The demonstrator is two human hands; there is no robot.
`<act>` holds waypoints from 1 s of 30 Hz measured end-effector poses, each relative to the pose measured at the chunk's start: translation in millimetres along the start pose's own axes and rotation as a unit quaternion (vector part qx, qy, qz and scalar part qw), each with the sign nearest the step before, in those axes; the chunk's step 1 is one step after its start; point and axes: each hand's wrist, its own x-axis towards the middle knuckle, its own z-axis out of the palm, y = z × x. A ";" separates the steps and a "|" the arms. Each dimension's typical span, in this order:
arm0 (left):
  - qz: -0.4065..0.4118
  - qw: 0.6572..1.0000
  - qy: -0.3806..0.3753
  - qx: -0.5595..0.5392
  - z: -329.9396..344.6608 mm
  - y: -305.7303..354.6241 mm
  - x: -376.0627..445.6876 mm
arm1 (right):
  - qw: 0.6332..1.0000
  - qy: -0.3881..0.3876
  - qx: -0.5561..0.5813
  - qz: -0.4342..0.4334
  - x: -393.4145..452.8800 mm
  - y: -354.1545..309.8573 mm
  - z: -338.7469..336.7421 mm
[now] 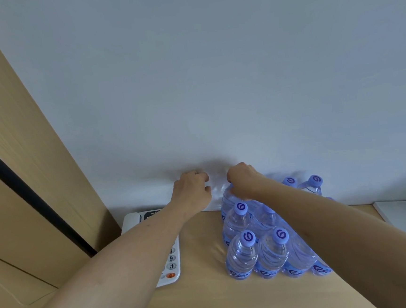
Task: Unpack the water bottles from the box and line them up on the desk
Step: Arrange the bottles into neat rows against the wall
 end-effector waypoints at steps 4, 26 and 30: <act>0.000 1.000 -0.001 0.005 -1.1 1.1 -1.6 | 1.000 0.002 -0.010 -0.006 2.2 1.0 3.0; -0.004 0.999 -0.011 0.033 -11.8 10.3 -9.0 | 0.998 0.039 0.046 0.020 0.3 6.8 11.9; 0.000 0.999 -0.012 0.039 -15.6 11.3 -10.1 | 0.996 0.046 0.080 0.016 -9.9 10.8 10.7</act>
